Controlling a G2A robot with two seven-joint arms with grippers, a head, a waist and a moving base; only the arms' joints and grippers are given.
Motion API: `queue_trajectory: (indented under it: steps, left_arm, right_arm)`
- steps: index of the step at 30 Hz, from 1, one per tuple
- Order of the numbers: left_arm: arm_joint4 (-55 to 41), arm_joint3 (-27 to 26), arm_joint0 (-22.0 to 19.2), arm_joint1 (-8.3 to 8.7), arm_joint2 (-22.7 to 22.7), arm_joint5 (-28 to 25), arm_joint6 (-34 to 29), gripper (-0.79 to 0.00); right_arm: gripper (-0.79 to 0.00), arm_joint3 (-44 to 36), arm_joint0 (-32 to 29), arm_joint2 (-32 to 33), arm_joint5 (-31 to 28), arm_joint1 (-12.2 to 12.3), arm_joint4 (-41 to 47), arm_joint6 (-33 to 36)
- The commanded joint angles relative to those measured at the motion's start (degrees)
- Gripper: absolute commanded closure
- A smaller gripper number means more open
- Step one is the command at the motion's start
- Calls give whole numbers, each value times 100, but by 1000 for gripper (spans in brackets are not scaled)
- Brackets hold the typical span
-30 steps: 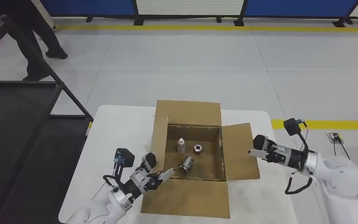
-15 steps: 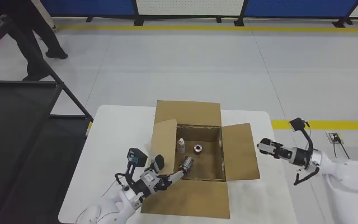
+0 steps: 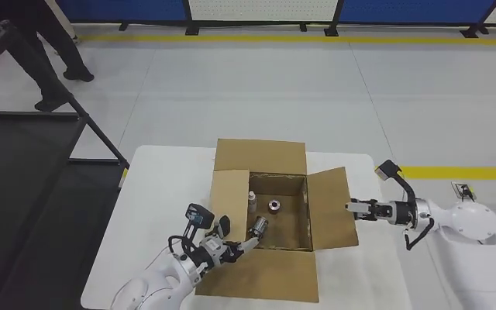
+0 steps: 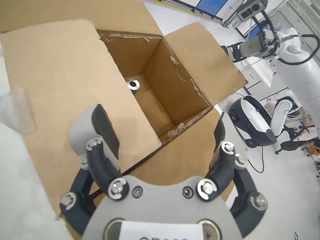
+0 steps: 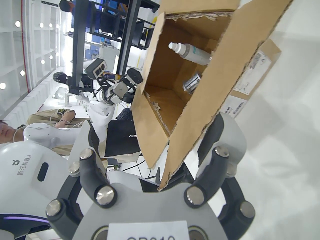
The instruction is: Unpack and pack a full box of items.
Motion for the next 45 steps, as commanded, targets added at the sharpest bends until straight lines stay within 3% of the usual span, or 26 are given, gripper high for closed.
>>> queue_trajectory:
  steps: [1,9,22,45]
  left_arm:
    - [-19,26,-10,1,3,10,3,-785]
    - [-156,178,-11,-5,-52,270,158,-785]
    - [-275,220,112,-8,-113,407,359,-785]
    - [-306,89,436,23,-310,367,606,-785]
  right_arm:
    - [-785,-114,3,-162,66,21,304,66]
    - [-785,-60,457,-1004,298,24,1072,299]
    - [-785,563,1204,-2485,-54,-209,1715,-53]
    - [-785,1203,1755,-4114,-1104,-415,897,-1104]
